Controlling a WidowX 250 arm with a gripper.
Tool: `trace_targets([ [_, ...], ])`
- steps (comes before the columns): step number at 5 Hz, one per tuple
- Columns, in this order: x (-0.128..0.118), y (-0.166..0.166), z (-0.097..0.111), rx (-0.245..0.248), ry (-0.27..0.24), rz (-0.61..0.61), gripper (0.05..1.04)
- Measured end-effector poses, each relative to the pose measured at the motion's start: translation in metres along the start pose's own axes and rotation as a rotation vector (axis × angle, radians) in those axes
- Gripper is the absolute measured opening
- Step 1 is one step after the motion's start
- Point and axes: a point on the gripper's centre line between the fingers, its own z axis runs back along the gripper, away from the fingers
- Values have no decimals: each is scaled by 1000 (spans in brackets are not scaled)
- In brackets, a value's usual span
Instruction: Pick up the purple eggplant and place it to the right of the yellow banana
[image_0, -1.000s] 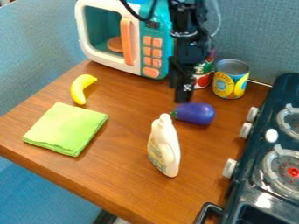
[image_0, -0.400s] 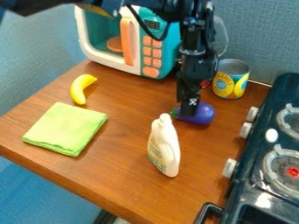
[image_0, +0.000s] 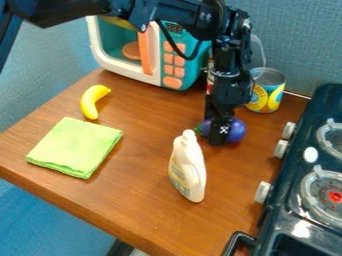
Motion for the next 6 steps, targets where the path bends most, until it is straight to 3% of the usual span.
trace_targets([
  [1, 3, -1, -2, -2, -21, -4, 762],
  [2, 4, -8, -3, -15, -62, 0, 756],
  [3, 5, -16, 2, -57, -159, 38, 756],
  [4, -14, -10, 27, -45, -275, 188, 756],
  [5, -39, -2, 38, -27, -292, 370, 756],
  [6, -57, 7, 36, -25, -269, 529, 756],
])
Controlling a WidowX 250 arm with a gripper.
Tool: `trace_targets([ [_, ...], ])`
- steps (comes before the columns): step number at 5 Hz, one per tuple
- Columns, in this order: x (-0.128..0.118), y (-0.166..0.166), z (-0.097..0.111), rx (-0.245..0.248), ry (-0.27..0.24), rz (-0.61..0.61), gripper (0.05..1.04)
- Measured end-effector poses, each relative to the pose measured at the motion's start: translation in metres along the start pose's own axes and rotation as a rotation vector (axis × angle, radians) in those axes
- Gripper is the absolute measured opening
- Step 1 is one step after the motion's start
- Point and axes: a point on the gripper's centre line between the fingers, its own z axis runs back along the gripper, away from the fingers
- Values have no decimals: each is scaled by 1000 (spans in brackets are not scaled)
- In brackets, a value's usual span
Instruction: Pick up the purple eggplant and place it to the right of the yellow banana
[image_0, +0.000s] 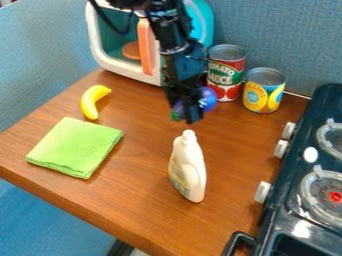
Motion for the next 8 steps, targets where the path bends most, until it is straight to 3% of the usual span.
trace_targets([
  [1, -22, 26, 1, 76, 56, 192, 757],
  [3, -42, 50, 4, 167, 80, 494, 756],
  [4, -49, 55, 6, 190, 101, 573, 756],
  [5, -55, 67, 12, 194, 98, 607, 756],
  [7, -60, 87, -10, 163, 140, 602, 756],
  [8, -56, 91, -15, 153, 136, 590, 755],
])
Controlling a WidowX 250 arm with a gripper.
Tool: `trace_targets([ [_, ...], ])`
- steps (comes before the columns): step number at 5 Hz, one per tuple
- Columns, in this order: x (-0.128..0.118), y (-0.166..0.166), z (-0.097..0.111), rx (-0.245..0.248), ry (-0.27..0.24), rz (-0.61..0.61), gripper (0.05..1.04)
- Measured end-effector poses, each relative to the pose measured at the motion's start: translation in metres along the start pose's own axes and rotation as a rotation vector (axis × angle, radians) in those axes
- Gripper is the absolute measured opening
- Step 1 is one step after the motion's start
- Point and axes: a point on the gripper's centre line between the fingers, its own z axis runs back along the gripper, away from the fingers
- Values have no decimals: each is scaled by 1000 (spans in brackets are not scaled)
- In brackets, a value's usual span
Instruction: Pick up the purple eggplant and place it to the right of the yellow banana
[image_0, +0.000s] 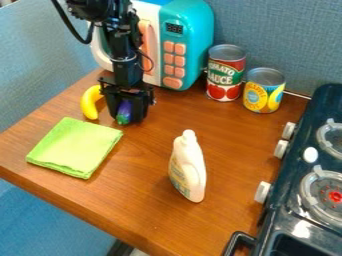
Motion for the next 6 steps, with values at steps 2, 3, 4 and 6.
trace_targets([
  [2, 3, 3, -2, -65, -31, 2, 1002],
  [3, 2, 5, -2, -51, -26, 9, 999],
  [4, -5, 10, -2, -13, -21, 40, 999],
  [6, -14, 2, 20, -30, -105, -20, 999],
])
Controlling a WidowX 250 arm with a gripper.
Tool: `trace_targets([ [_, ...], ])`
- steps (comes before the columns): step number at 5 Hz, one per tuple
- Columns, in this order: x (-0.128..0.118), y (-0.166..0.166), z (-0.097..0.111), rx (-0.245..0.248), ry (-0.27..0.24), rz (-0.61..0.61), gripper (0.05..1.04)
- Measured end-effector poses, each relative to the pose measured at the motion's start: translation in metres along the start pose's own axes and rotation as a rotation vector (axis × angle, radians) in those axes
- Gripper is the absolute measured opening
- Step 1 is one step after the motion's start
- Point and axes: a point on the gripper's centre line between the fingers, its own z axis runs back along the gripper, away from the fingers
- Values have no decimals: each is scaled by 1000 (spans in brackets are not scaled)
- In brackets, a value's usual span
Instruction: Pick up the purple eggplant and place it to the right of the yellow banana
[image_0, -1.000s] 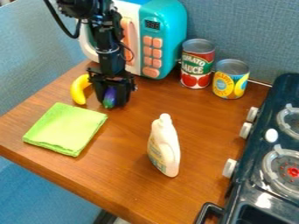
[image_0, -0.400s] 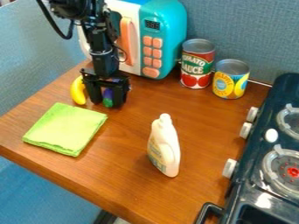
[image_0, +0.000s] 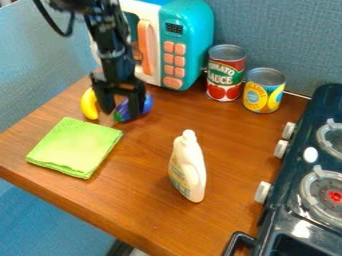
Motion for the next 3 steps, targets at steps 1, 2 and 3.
trace_targets([
  [1, 3, -7, 31, 5, -91, -42, 1000],
  [2, 2, -22, 49, 11, -137, -97, 1000],
  [3, -13, -45, 56, 9, -105, -185, 1000],
])
